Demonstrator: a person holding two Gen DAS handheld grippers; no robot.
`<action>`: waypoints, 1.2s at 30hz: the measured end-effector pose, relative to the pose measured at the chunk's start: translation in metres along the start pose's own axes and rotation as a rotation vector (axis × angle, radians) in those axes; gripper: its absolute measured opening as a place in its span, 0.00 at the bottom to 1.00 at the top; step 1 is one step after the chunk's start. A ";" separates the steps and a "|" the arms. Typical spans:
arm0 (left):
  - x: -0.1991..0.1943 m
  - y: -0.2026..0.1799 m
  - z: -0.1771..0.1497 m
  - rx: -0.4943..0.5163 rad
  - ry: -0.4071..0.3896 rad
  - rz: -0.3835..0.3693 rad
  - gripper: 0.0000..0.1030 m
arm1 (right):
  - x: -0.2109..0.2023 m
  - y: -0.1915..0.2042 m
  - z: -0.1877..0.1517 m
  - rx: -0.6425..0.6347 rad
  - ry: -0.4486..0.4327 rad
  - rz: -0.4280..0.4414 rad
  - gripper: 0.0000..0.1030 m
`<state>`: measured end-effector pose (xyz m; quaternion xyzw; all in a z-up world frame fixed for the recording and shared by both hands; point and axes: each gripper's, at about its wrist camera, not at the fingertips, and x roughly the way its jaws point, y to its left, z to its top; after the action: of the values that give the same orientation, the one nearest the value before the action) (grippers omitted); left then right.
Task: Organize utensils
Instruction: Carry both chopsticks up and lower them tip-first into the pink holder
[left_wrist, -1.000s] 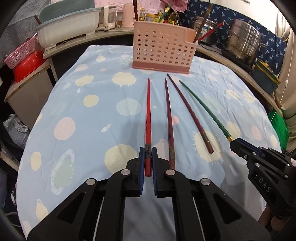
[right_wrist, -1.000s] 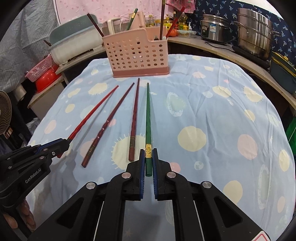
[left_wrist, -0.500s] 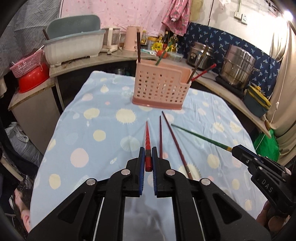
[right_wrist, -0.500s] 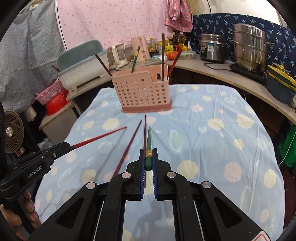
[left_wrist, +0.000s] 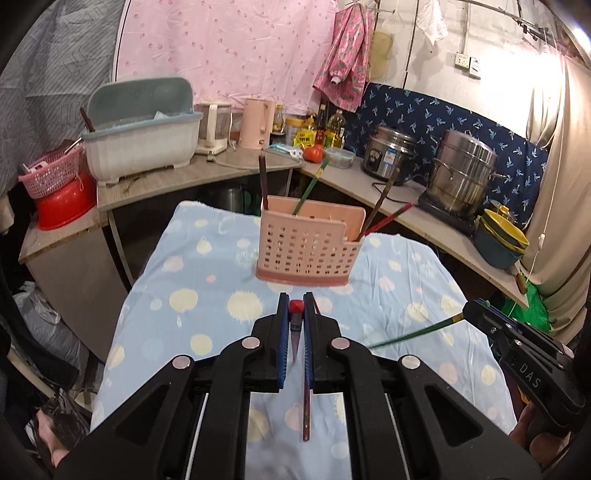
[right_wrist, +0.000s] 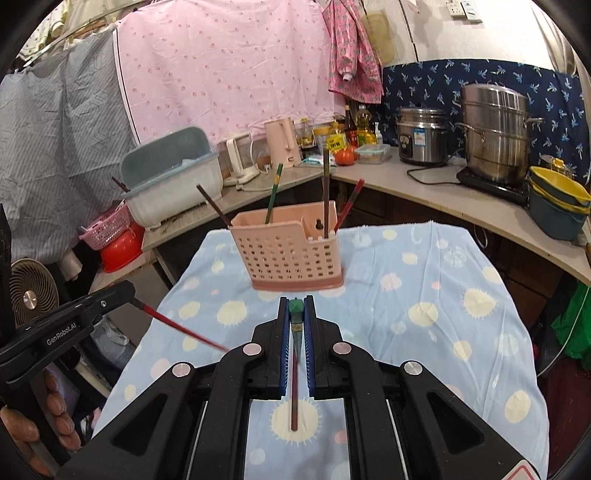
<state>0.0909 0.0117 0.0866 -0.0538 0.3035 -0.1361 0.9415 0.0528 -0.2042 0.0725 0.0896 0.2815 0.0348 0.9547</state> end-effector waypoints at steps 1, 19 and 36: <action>0.000 -0.001 0.006 0.005 -0.007 0.001 0.07 | 0.000 0.000 0.005 -0.001 -0.008 0.000 0.07; 0.013 -0.026 0.132 0.091 -0.170 0.015 0.07 | 0.019 0.017 0.121 -0.069 -0.153 0.014 0.07; 0.071 -0.020 0.229 0.089 -0.315 0.057 0.07 | 0.101 0.033 0.215 -0.043 -0.255 0.029 0.07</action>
<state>0.2765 -0.0235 0.2361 -0.0243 0.1471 -0.1126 0.9824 0.2537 -0.1922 0.2024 0.0768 0.1558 0.0432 0.9838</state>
